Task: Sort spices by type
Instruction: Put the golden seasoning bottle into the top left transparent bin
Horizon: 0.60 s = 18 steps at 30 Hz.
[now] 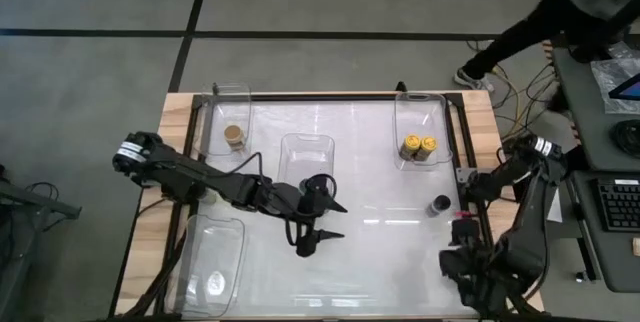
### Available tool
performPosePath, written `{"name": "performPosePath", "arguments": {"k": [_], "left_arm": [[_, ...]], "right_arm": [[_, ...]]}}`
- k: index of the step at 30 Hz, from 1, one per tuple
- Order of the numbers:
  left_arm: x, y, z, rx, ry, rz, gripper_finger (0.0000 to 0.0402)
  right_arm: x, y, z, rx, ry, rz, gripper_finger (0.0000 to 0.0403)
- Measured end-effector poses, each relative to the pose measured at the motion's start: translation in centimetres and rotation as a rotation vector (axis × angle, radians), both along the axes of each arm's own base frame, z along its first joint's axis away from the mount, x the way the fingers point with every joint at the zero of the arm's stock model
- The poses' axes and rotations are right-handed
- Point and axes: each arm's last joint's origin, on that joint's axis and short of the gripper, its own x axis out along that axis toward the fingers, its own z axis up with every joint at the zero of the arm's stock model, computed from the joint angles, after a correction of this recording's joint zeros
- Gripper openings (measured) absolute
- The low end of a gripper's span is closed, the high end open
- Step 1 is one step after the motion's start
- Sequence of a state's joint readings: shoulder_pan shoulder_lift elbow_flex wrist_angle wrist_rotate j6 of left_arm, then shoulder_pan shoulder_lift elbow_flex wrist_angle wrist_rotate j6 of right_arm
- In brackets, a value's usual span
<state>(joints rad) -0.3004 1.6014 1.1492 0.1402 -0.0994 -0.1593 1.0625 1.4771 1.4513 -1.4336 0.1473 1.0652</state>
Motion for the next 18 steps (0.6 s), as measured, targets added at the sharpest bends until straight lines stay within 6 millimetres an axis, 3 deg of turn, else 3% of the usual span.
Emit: {"name": "performPosePath", "arguments": {"k": [8,18], "left_arm": [[1.6,-0.5,-1.7,-0.010,-0.043,0.009,0.0278],[1.8,-1.2,-1.9,-0.016,-0.063,0.008,0.0278]], "right_arm": [[-1.6,1.4,-1.7,-0.049,0.195,-0.066,0.0364],[-3.0,3.1,-3.2,-0.099,0.223,0.001,0.0364]]}}
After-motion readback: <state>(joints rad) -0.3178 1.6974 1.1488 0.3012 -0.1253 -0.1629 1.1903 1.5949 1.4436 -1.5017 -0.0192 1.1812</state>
